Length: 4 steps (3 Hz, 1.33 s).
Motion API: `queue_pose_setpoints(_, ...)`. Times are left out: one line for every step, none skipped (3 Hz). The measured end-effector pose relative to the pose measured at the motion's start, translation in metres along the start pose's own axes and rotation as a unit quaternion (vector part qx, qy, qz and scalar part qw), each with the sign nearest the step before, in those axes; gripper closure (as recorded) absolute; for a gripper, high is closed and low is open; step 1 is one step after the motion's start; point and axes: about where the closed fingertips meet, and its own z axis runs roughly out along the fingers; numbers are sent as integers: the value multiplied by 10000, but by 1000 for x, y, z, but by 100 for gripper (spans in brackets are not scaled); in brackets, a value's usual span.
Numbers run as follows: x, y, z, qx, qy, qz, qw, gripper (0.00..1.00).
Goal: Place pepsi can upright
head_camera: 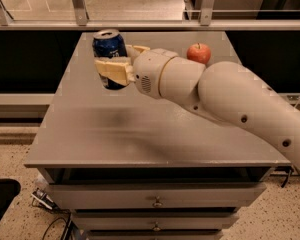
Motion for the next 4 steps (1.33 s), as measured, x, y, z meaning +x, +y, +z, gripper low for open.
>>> queue_pose_setpoints(-3,20,12,-199,-118,-438,9988,100)
queue_pose_setpoints(7,30,23,-349,-74,-582,9977,100)
queue_pose_setpoints(28,32,35,-457,56,-505,9977,100)
queue_pose_setpoints(52,31,45,-548,169,-312,9979,100)
